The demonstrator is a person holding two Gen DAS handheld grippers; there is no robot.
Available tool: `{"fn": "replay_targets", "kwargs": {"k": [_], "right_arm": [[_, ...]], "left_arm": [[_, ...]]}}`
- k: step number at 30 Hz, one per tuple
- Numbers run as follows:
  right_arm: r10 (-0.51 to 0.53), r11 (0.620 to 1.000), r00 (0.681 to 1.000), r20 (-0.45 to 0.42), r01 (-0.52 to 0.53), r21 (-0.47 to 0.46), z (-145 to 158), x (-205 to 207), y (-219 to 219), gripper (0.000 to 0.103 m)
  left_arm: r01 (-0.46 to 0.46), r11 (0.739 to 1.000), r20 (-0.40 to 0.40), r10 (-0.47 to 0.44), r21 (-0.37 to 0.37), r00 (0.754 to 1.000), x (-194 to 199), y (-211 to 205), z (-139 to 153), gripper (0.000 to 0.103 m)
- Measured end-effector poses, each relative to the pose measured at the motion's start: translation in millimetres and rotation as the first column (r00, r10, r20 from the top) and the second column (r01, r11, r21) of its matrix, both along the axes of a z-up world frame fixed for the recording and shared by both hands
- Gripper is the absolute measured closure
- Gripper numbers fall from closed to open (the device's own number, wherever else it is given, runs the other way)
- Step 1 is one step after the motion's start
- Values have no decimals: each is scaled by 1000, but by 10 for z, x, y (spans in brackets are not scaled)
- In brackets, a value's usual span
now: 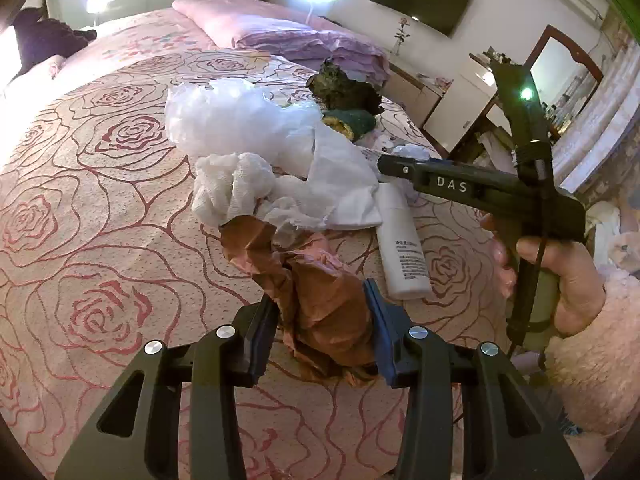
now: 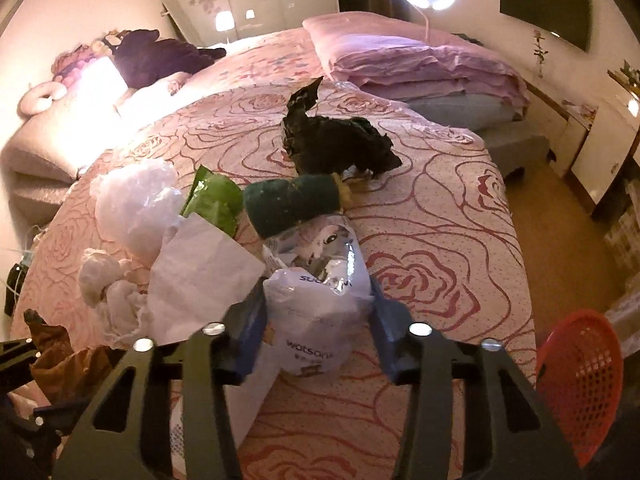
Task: Collect trash
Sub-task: 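Grasp the brown paper with the left tool while the right tool grasps the clear plastic bag, then carry the brown paper and clear plastic bag over the red wastebasket with both tools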
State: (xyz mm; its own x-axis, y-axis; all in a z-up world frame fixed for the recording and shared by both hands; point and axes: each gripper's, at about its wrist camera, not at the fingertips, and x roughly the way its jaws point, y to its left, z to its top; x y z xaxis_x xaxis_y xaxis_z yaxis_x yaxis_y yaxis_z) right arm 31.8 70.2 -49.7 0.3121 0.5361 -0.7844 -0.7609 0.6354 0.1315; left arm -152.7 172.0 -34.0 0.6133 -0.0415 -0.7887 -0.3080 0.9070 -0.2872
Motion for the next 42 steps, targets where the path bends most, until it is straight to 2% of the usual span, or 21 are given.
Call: {"fn": "replay_targets", "kwargs": {"k": [4,15,22,29,42], "right_arm": [[-4,1000,1000,-15,4,17,4,19,-51,69],[-62,996,998,-4,62,67,146,-48,-405,70],[-106,989,994,4,105,101,241,-58,-647,70],[-148,980,989,21,144,136,350,-45,-835,70],[-273,949,961,38,262,172,477,86,-1316,70]], "left_arm": [[3,1000,-1,-3,5,1000,23,-15,7,64],[28,999,24,-29,25,999,41,-79,133,65],[8,998,84,-13,68,996,57,-44,396,65],[7,993,105,-19,116,994,373,-63,567,65],[96,983,112,-115,158,987,954,-377,636,65]]}}
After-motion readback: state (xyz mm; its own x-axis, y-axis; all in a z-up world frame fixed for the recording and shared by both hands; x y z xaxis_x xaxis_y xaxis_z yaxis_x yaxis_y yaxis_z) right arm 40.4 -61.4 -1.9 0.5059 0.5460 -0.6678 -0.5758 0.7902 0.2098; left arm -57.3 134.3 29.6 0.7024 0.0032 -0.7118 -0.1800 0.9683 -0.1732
